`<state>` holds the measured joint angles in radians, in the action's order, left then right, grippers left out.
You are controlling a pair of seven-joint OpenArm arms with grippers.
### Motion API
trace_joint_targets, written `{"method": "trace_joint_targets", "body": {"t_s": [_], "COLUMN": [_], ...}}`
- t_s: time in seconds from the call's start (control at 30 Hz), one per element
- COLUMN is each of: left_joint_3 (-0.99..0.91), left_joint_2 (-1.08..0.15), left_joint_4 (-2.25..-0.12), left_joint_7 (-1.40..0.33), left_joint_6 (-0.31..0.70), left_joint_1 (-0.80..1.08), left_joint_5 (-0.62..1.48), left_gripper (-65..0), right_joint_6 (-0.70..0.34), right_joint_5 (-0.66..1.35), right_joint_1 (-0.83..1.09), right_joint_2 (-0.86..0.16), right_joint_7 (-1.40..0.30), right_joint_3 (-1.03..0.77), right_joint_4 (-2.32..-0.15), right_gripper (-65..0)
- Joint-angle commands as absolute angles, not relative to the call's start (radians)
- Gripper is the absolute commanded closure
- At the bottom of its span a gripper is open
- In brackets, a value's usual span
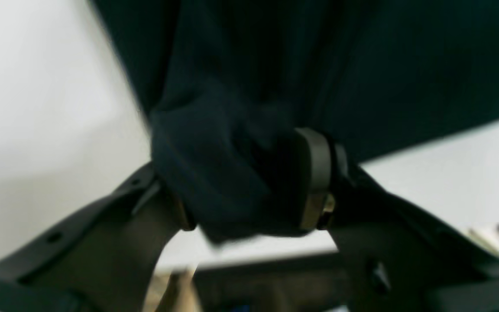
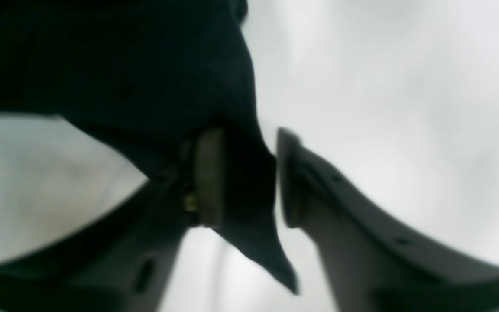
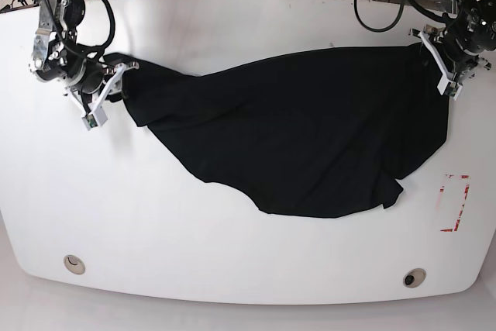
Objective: Fold the T-shirt properly
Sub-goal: 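Release the T-shirt with the right gripper and move it along the edge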
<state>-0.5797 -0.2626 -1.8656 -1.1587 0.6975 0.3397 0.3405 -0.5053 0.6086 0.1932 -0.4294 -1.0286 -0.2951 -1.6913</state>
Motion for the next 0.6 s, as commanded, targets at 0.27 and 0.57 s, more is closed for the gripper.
{"method": "trace_joint_targets", "body": {"t_s": [0.27,0.57], "left_joint_3": [-0.605,-0.645], "left_joint_2": [-0.335,-0.325], "left_joint_4": [-1.892,-1.920], "left_joint_7": [-1.121,-1.114], "left_joint_6": [0.698,0.698], "left_joint_1": [0.408,0.437], "left_joint_5": [0.344,0.341], "left_gripper": [-36.5,-38.1], "right_joint_6": [-0.497,-0.419], "right_joint_5": [0.518,0.461], "right_joint_1": [0.308,0.325], "right_joint_2": [-0.446,-0.495], "right_joint_7": [-0.984,-0.996], "right_joint_3": [-0.322,-0.315], "right_joint_4": [-1.809,-1.837], "right_gripper": [-48.1,-55.4]}}
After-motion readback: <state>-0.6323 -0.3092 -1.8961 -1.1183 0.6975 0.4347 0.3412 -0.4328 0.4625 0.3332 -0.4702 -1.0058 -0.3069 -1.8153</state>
